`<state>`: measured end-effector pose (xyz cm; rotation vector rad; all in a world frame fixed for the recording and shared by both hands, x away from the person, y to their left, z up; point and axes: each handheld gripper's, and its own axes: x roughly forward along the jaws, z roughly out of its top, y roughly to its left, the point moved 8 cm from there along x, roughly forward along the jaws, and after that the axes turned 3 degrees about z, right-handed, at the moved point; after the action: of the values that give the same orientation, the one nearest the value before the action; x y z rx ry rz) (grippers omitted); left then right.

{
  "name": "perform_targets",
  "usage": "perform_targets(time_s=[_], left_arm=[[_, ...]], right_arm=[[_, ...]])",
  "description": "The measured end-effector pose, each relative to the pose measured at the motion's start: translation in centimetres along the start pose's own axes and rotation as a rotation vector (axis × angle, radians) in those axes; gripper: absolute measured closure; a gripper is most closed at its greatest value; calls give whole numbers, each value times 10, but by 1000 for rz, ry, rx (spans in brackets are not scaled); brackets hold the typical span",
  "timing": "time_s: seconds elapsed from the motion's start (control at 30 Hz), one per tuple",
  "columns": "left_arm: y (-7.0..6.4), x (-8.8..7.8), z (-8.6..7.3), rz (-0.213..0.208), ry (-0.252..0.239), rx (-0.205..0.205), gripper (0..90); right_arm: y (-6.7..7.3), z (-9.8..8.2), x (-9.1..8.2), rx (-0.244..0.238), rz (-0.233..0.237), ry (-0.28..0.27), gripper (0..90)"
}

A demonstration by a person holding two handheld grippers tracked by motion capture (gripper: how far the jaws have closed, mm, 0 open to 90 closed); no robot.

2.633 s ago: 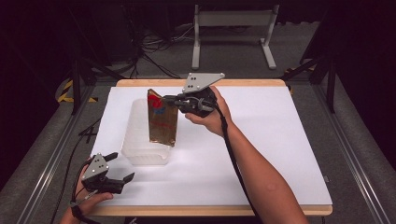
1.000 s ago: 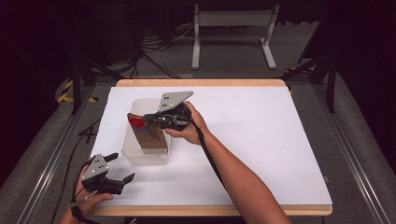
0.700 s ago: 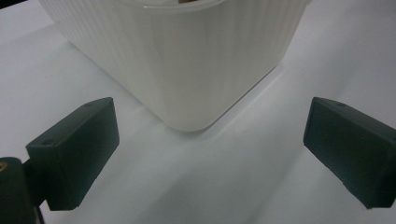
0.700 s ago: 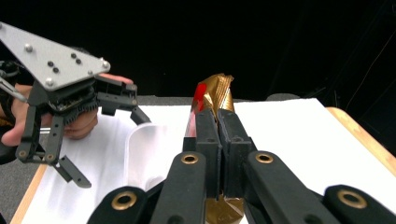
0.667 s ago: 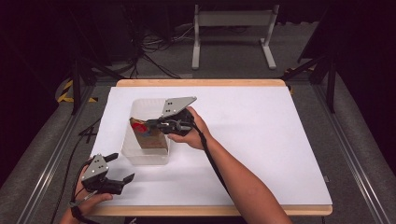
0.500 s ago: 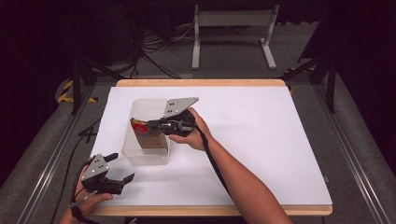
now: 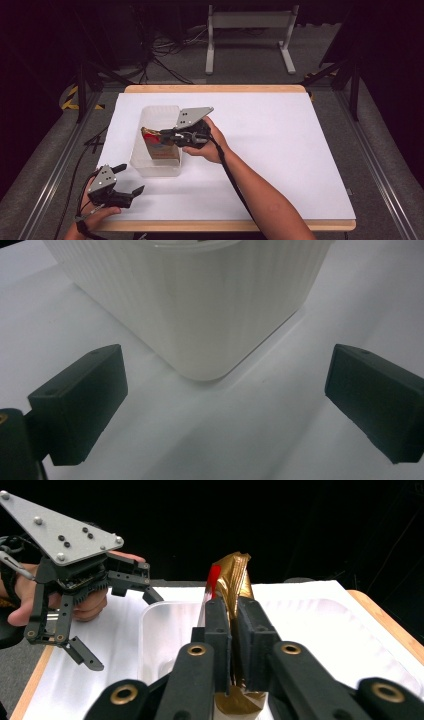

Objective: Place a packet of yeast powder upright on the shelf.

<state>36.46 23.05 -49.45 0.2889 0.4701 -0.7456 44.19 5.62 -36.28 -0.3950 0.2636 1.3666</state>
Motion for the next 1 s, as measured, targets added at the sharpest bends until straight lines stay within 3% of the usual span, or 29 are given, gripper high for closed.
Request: perform_targets(time_s=[0.63, 1.0], left_arm=[[-1, 2, 1, -2, 2, 4, 43], [-2, 2, 1, -1, 9, 11, 43]], right_arm=[[-4, 0, -15, -30, -96, 58, 680], [-7, -4, -45, -47, -169, 94, 644]])
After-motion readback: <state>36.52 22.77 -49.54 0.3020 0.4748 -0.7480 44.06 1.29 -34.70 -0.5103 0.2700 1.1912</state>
